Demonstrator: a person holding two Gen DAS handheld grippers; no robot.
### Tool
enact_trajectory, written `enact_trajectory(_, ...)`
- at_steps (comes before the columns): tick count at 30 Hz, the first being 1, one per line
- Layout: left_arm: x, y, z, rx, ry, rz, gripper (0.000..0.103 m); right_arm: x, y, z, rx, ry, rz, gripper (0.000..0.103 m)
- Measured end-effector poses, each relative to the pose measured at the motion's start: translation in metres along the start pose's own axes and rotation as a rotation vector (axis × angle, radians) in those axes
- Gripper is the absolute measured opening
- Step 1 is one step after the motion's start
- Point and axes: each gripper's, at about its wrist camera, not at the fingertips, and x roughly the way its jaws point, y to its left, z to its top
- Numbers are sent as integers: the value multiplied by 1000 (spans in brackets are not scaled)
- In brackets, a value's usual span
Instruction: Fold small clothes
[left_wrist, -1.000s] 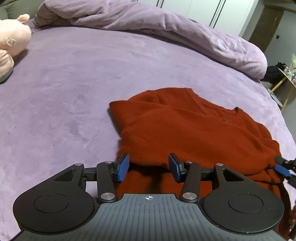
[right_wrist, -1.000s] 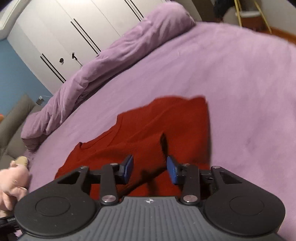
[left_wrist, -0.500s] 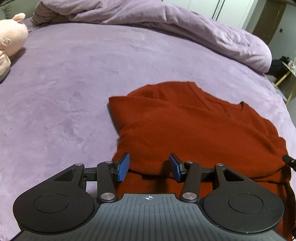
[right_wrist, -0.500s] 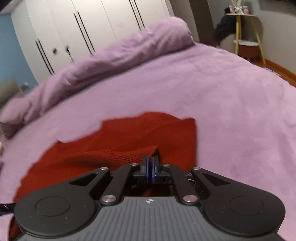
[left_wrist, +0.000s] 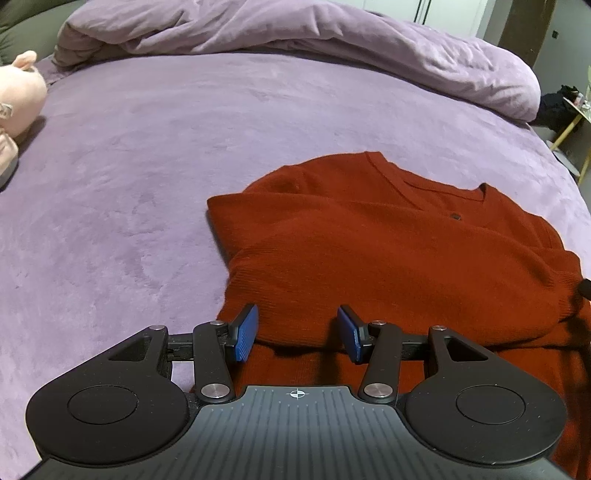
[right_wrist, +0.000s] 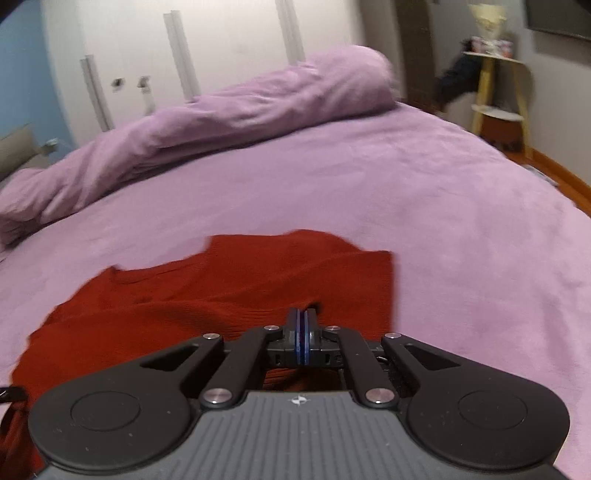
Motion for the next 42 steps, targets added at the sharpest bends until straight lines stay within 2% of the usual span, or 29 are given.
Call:
enact_trajectory(2, 1, -2, 1, 4, 4, 5, 52, 4, 13, -4, -52, 16, 48, 3)
enact_trajectory(5, 7, -4, 1, 19, 13, 7, 53, 21, 27, -13, -130, 98, 94, 3)
enact_trajectory(7, 13, -4, -1, 35, 21, 5, 54, 31, 27, -21, -196, 123, 16, 2)
enact_trajectory(11, 13, 2, -5, 49, 21, -26, 54, 22, 13, -24, -241, 59, -138, 0)
enact_trajectory(15, -2, 11, -14, 67, 40, -23, 55, -13, 8, -28, -256, 72, -184, 1)
enact_trajectory(17, -12, 21, -26, 85, 72, -27, 55, -41, -7, -36, -193, 98, -121, 8)
enact_trajectory(18, -19, 28, -35, 88, 96, -48, 56, -58, -18, -45, -139, 119, -54, 17)
enact_trajectory(19, -27, 34, -43, 91, 113, -69, 57, -75, -29, -55, -82, 146, 26, 31)
enact_trajectory(20, -36, 41, -53, 99, 127, -79, 59, -87, -39, -63, -41, 173, 73, 39)
enact_trajectory(21, -45, 47, -65, 111, 139, -75, 59, -102, -49, -74, -3, 199, 98, 49)
enact_trajectory(22, -55, 54, -77, 123, 149, -66, 59, -117, -58, -85, 28, 220, 108, 53)
enact_trajectory(24, -75, 67, -103, 138, 170, -51, 59, -145, -75, -107, 85, 257, 116, 54)
enact_trajectory(26, -91, 81, -124, 102, 197, -64, 59, -166, -85, -125, 115, 277, 126, 54)
enact_trajectory(30, -108, 101, -158, -31, 257, -190, 59, -184, -95, -138, 150, 322, 161, 54)
enact_trajectory(33, -113, 103, -171, -83, 259, -234, 58, -187, -97, -142, 143, 339, 170, 54)
enact_trajectory(35, -115, 101, -174, -89, 258, -237, 57, -191, -97, -143, 121, 342, 131, 54)
enact_trajectory(38, -114, 102, -175, -100, 269, -264, 55, -190, -105, -148, 172, 369, 144, 53)
enact_trajectory(41, -111, 103, -175, -118, 288, -267, 52, -184, -113, -159, 243, 414, 186, 41)
enact_trajectory(42, -110, 104, -175, -122, 291, -273, 48, -182, -112, -160, 253, 420, 200, 36)
